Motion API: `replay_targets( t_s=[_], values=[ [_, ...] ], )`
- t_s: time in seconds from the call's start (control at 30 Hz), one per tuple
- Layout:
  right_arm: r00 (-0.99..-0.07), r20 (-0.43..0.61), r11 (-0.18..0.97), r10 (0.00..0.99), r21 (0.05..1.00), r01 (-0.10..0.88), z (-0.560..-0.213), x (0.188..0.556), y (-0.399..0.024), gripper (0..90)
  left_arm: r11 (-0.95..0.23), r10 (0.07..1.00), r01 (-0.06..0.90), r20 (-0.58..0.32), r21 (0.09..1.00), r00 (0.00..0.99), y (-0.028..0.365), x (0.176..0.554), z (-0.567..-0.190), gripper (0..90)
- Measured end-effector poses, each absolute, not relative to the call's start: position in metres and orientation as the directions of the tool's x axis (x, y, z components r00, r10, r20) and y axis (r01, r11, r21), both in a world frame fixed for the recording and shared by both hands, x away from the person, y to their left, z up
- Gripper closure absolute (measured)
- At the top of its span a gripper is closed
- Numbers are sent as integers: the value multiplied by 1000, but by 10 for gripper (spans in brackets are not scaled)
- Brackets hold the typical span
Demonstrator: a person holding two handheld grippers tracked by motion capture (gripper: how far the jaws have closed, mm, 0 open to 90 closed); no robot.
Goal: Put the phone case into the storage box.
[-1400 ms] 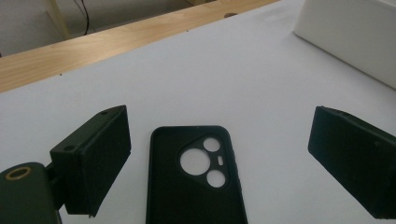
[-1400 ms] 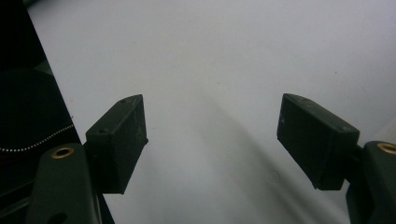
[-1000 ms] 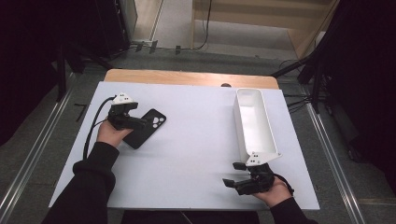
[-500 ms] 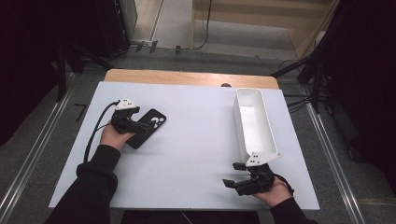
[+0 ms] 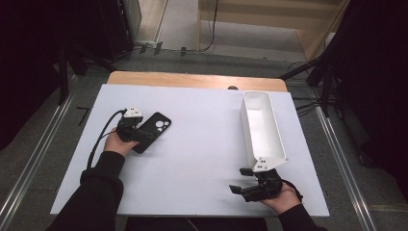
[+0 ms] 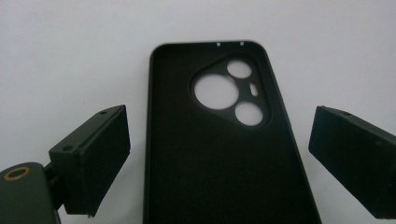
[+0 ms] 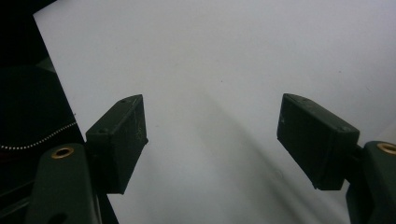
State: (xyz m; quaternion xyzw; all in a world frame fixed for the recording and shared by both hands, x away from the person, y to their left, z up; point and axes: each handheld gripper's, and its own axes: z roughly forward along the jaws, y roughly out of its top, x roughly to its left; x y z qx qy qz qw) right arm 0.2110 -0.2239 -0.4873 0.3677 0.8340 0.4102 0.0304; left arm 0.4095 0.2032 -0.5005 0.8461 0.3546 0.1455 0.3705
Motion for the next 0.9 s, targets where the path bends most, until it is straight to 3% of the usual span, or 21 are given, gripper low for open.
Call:
replay_targets(
  t_s=[0.23, 0.57, 0.7, 0.9],
  values=[
    [-728, 250, 395, 638, 705, 589, -487, 211, -224, 224, -533, 706, 500, 33, 683, 708, 197, 409, -508, 53],
    [-725, 251, 394, 642, 703, 592, -488, 210, -224, 224, -536, 707, 500, 37, 680, 706, 196, 409, -508, 58],
    [-722, 251, 390, 645, 704, 593, -488, 210, -224, 224, -523, 714, 504, 31, 687, 699, 197, 408, -507, 110],
    [-724, 249, 389, 643, 708, 589, -488, 210, -223, 224, -518, 719, 502, 34, 692, 694, 197, 407, -507, 118]
  ],
)
